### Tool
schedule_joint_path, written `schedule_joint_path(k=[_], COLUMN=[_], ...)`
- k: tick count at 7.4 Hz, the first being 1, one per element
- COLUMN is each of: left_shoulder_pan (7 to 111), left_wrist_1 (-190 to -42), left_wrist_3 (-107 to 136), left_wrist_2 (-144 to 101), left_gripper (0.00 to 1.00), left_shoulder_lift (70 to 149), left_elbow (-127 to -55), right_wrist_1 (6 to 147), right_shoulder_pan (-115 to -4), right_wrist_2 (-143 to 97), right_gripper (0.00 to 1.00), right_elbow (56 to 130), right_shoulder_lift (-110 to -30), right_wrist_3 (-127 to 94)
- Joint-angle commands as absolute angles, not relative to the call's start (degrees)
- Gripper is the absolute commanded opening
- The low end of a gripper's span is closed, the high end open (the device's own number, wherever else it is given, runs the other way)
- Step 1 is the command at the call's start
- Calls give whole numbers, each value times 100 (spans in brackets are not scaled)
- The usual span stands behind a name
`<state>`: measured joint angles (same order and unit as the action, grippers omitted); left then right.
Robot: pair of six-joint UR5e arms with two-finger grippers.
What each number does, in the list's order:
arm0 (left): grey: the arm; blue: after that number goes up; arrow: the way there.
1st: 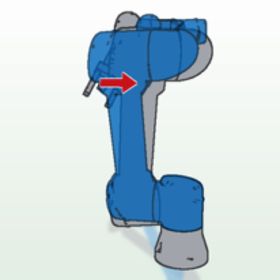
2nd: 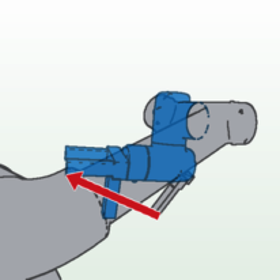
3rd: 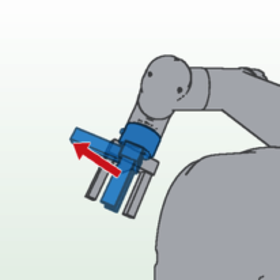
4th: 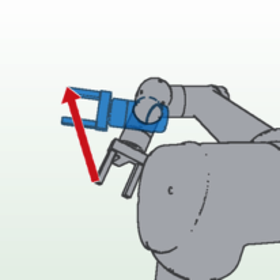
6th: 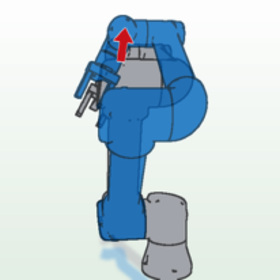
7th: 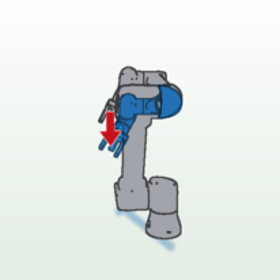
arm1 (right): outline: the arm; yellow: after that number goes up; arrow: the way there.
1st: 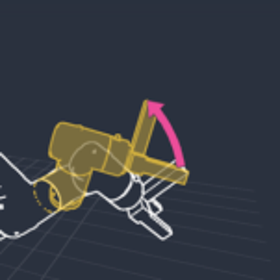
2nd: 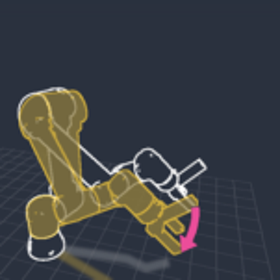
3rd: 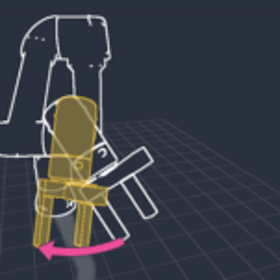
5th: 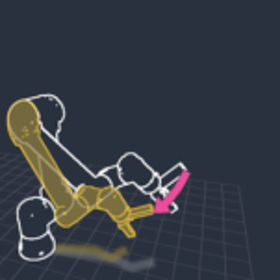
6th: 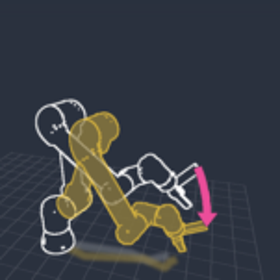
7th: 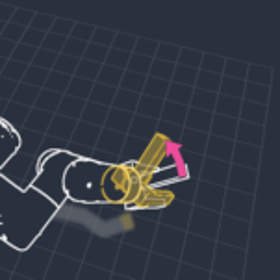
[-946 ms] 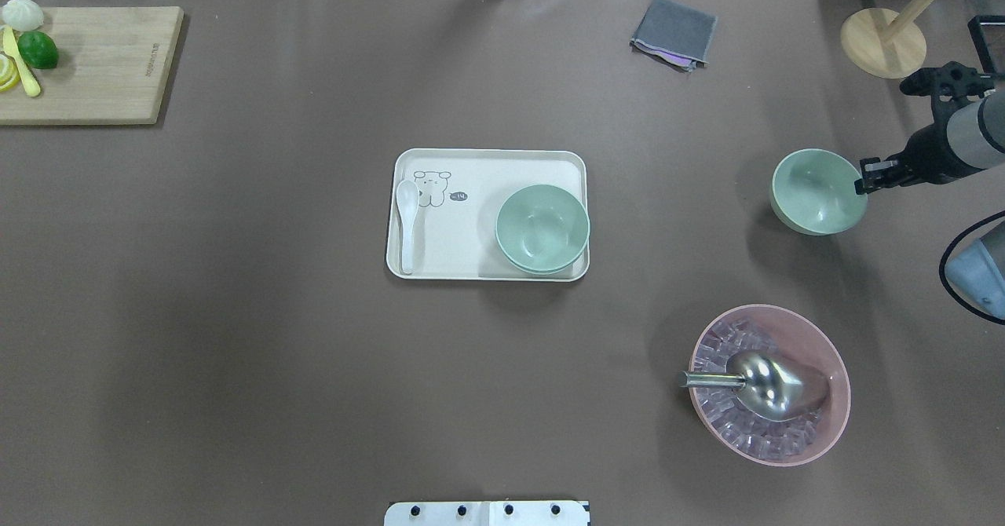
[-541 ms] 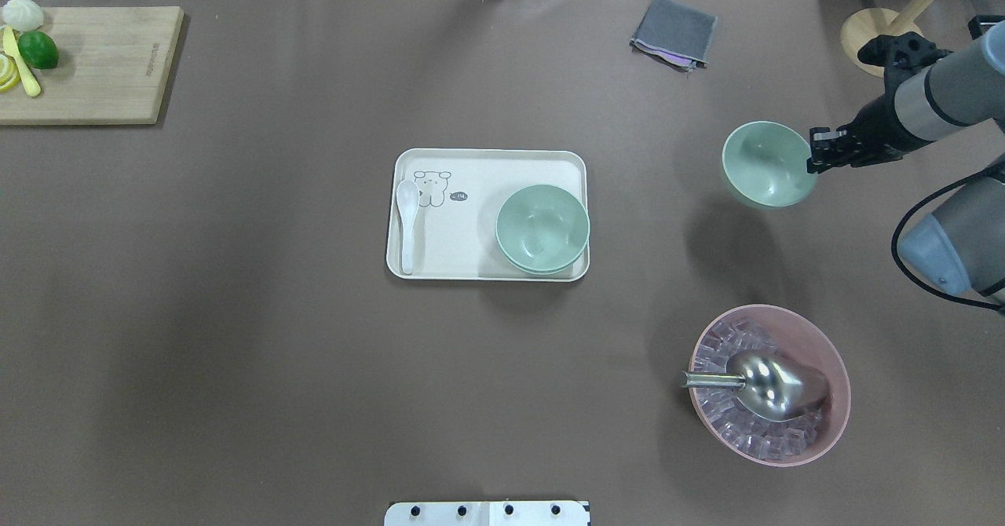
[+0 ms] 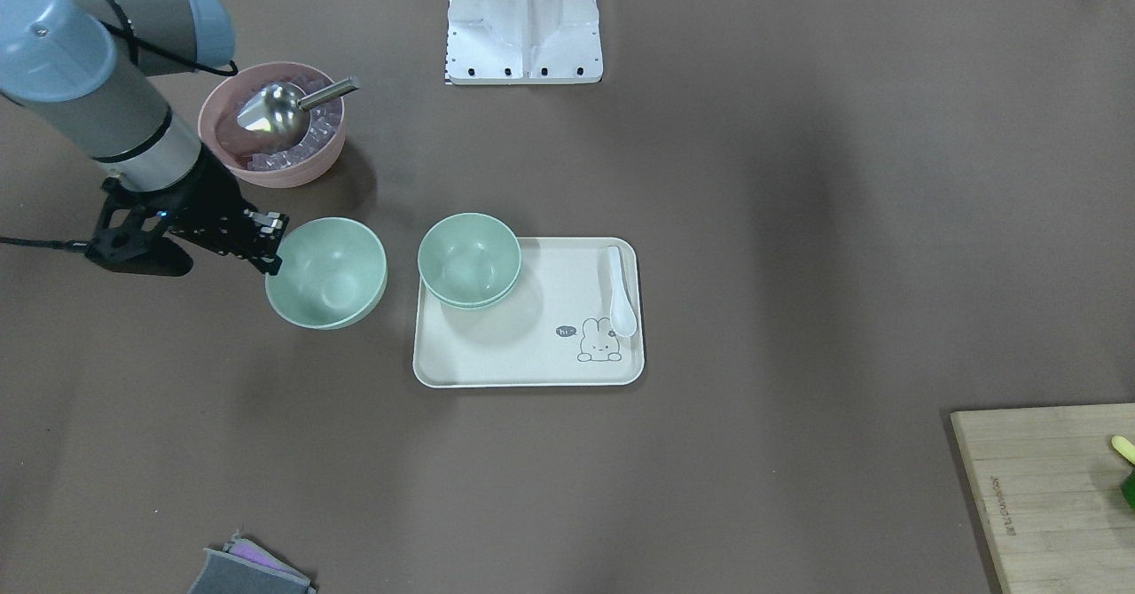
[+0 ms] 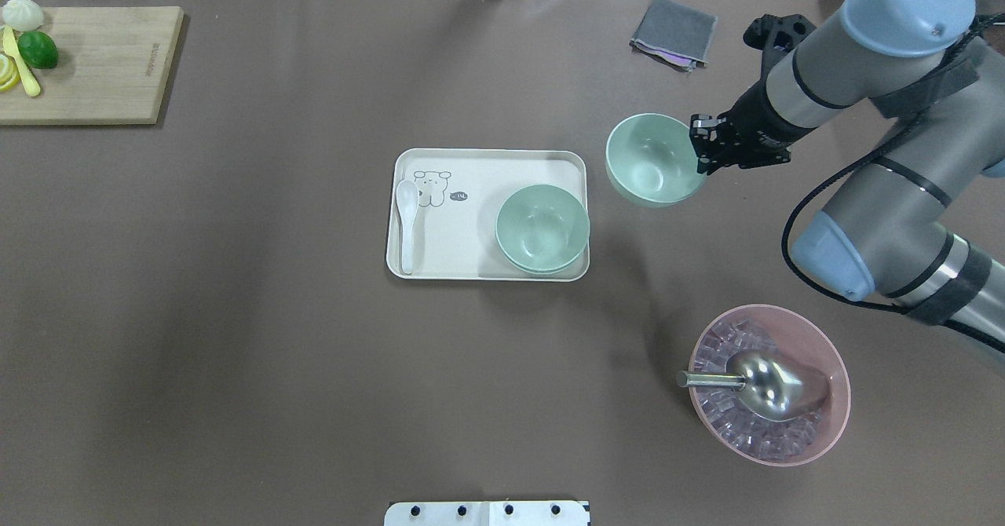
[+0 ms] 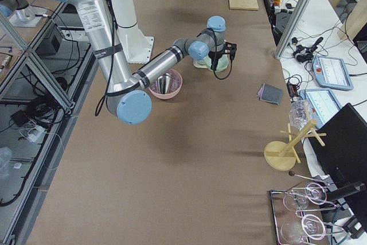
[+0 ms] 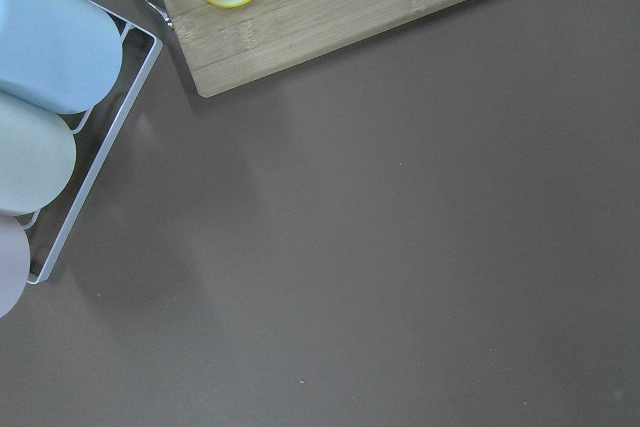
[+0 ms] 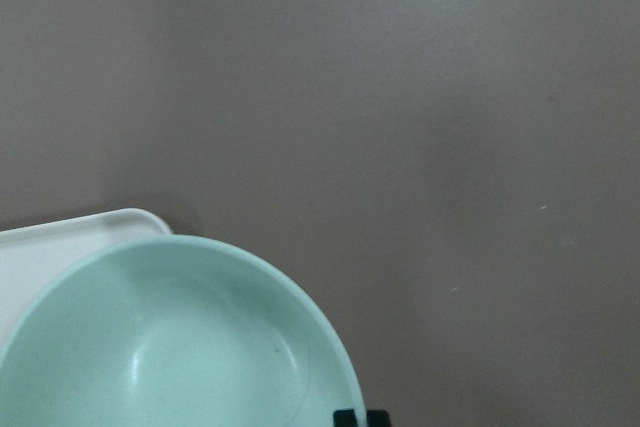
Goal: Stack green bowls together
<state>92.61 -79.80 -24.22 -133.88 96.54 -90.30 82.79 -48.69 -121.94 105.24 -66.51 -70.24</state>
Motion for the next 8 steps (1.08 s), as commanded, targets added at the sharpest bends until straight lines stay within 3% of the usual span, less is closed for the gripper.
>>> schedule_joint_path(k=[1,4,8], left_shoulder_pan=[9264,9255,9264], left_wrist_1=[-7980,-7972,-7980], left_wrist_3=[-2391,-2364,-2364], left_wrist_2=[-13386,-13386,-13368], left_gripper=[98,98,98], left_shoulder_lift=[9650,9650,9642], left_elbow=[-9044,-9053,-9088], right_wrist_1=[8358,9341,9308], right_shoulder_pan=[-4116,-3456,-3296], right_wrist_2=[-11595,-10813,-10608], right_gripper=[0,0,0], right_elbow=[10573,10538,10494], right_shoulder_lift=[-6145,-5556,-5589], right_wrist_3=[-8065,-8191,-8174])
